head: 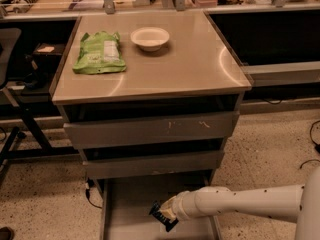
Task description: Pick rxbar blueberry from bottom drawer and place on counter
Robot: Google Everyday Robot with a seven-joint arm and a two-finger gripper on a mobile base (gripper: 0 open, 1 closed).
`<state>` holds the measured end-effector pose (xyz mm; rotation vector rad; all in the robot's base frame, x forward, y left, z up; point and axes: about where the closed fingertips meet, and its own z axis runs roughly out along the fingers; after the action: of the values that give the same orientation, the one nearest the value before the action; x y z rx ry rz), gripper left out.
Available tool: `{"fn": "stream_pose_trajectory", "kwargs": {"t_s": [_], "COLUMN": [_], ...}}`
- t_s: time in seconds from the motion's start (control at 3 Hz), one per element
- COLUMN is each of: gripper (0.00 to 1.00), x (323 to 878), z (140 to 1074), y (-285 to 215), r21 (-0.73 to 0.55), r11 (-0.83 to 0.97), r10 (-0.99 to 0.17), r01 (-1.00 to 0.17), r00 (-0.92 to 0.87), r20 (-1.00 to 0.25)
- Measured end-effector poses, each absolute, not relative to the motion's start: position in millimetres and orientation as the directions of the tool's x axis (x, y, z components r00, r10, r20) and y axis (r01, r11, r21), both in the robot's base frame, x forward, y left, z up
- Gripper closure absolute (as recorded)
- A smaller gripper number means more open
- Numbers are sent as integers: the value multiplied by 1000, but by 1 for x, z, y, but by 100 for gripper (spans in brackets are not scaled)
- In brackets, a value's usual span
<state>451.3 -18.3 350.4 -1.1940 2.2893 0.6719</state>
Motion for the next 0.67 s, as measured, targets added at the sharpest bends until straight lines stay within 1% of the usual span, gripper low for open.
{"fn": "stream_pose_trajectory", "kwargs": {"t_s": [0.67], "gripper": [100], "x": [466], "z": [425], "y": [-26], "r21": [130], "r11": [520], "r10": [-626], "r01": [-844], "r00": [-480], "r20": [-615]}}
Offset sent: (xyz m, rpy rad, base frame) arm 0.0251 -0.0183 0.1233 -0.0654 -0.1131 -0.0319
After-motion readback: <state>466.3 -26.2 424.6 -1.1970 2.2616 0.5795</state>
